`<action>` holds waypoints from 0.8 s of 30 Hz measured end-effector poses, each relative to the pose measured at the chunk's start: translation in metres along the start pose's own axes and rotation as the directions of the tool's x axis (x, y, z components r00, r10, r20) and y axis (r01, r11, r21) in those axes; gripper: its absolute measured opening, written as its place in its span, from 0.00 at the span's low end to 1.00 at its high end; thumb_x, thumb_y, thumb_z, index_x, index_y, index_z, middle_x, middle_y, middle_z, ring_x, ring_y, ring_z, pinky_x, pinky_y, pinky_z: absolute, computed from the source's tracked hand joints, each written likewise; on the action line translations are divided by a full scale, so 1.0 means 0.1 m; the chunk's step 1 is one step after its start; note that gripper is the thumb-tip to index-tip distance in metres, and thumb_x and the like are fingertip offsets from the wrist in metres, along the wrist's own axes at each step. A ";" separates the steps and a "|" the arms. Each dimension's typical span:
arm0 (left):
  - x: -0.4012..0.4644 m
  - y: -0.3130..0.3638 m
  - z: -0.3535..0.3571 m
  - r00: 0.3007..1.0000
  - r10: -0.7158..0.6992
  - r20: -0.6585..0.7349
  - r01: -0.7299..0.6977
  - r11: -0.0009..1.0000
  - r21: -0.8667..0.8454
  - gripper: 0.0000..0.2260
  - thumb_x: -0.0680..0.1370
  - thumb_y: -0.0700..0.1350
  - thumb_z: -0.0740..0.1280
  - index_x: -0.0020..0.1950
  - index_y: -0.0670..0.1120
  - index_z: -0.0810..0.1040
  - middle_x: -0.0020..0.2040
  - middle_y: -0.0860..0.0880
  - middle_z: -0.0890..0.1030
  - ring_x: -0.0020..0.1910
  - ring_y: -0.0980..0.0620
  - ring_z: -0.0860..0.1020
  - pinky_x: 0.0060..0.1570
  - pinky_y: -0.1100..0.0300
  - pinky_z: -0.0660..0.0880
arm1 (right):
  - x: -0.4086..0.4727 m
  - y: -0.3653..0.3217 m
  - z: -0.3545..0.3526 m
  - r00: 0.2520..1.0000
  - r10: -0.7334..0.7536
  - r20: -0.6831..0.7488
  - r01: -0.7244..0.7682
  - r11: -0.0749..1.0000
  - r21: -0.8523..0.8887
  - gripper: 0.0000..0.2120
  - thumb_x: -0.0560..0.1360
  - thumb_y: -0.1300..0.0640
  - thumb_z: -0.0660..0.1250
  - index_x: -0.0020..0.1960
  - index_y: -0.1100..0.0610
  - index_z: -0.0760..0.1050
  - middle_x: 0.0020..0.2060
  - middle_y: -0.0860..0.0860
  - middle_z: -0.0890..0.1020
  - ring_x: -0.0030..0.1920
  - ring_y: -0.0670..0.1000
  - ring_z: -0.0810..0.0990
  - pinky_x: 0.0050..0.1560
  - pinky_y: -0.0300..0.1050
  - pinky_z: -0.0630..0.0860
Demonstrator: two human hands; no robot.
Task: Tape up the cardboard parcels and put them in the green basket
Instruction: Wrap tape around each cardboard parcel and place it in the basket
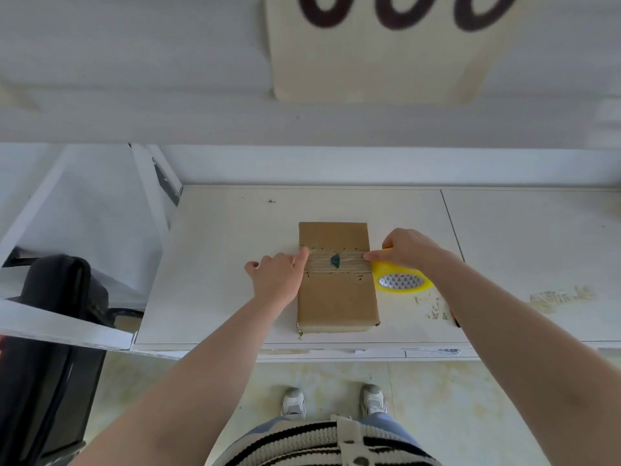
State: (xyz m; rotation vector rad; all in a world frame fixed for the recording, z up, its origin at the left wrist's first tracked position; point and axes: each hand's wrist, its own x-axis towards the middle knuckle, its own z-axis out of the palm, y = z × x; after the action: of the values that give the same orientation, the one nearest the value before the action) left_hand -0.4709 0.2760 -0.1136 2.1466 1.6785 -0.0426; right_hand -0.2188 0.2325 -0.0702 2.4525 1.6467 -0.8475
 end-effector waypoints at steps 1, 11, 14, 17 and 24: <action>0.01 0.02 -0.01 1.000 -0.011 0.020 0.011 1.000 0.001 0.28 0.83 0.62 0.42 0.30 0.51 0.68 0.32 0.51 0.73 0.44 0.48 0.74 0.59 0.46 0.60 | 0.01 0.01 0.00 1.000 -0.003 0.011 0.003 1.000 0.011 0.25 0.70 0.31 0.67 0.30 0.51 0.71 0.28 0.47 0.75 0.32 0.48 0.74 0.32 0.42 0.66; 0.02 -0.06 -0.01 0.984 -0.037 0.172 0.072 0.976 -0.204 0.27 0.84 0.61 0.42 0.34 0.47 0.66 0.32 0.50 0.69 0.40 0.46 0.74 0.55 0.51 0.62 | 0.05 0.03 0.04 0.999 -0.007 0.052 0.005 0.999 0.046 0.24 0.72 0.33 0.66 0.32 0.52 0.73 0.28 0.48 0.75 0.32 0.48 0.74 0.33 0.42 0.67; -0.05 0.01 -0.08 0.980 -0.003 -0.199 0.011 0.999 0.036 0.23 0.83 0.58 0.47 0.50 0.45 0.74 0.47 0.46 0.76 0.52 0.44 0.76 0.58 0.48 0.65 | 0.06 0.03 0.04 0.998 -0.009 0.060 0.006 0.999 0.041 0.24 0.72 0.33 0.66 0.32 0.53 0.73 0.29 0.48 0.75 0.33 0.48 0.74 0.33 0.42 0.67; -0.01 0.32 -0.08 0.941 0.191 -0.280 -0.183 0.982 0.056 0.25 0.83 0.56 0.47 0.74 0.44 0.63 0.74 0.41 0.63 0.75 0.40 0.62 0.74 0.44 0.55 | 0.06 0.03 0.04 0.998 -0.014 0.059 0.011 0.999 0.040 0.25 0.73 0.34 0.67 0.29 0.52 0.69 0.26 0.48 0.72 0.30 0.48 0.71 0.32 0.42 0.65; 0.08 0.66 0.22 0.941 0.319 -0.111 -0.278 0.919 0.280 0.31 0.84 0.58 0.43 0.80 0.43 0.35 0.80 0.44 0.34 0.78 0.45 0.34 0.75 0.46 0.34 | 0.10 0.01 0.07 0.999 -0.016 0.040 0.016 1.000 0.006 0.28 0.73 0.35 0.67 0.26 0.54 0.64 0.23 0.48 0.66 0.26 0.49 0.66 0.30 0.43 0.62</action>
State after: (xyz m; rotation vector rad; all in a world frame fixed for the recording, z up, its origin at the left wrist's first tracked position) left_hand -0.4018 0.2639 -0.1166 2.6480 1.4699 -0.0091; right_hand -0.2175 0.2380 -0.0809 2.4130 1.6547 -0.8981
